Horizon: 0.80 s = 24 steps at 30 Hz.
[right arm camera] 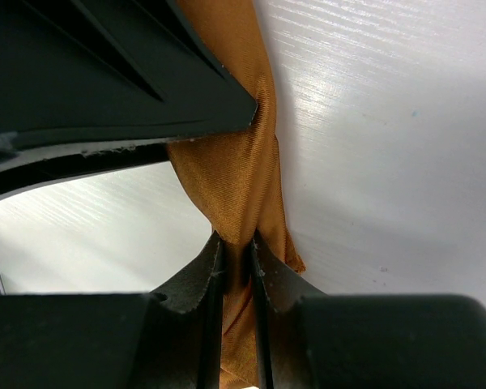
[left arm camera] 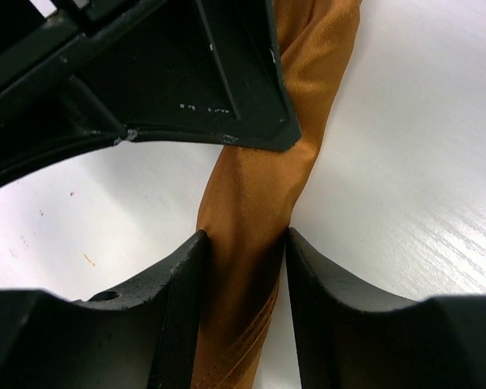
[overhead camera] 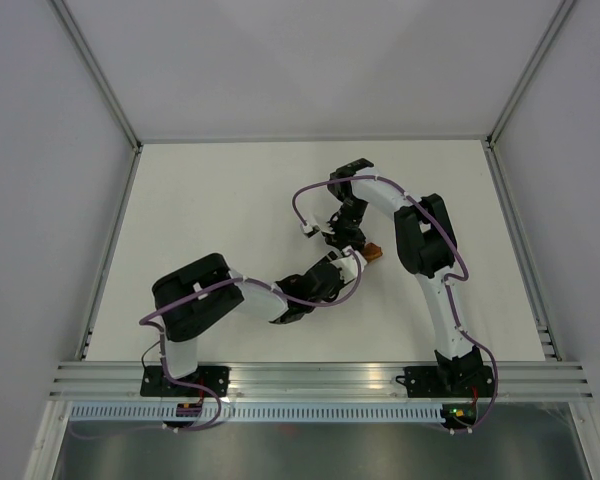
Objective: Fold the napkin, place the utensils inside, and roll it up
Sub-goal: Roll the napkin at the center of the board.
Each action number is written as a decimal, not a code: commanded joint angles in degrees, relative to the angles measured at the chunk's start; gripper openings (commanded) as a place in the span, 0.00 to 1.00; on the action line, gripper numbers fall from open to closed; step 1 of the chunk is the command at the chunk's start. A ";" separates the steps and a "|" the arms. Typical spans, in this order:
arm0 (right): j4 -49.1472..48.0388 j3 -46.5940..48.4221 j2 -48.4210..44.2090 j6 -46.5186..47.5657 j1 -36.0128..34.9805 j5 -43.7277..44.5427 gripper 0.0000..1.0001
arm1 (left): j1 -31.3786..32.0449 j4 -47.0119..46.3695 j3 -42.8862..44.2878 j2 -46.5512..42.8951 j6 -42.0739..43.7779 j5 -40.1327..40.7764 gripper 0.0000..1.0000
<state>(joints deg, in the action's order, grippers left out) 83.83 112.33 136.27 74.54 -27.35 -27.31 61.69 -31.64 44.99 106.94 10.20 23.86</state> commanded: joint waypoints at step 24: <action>-8.86 -1.24 -1.17 -4.31 3.35 -2.66 0.52 | -1.40 5.62 1.68 3.98 -5.01 -5.93 0.07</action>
<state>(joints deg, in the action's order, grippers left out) 84.97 112.27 135.83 70.70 -25.41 -31.22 61.08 -31.18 46.44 108.22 9.45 21.08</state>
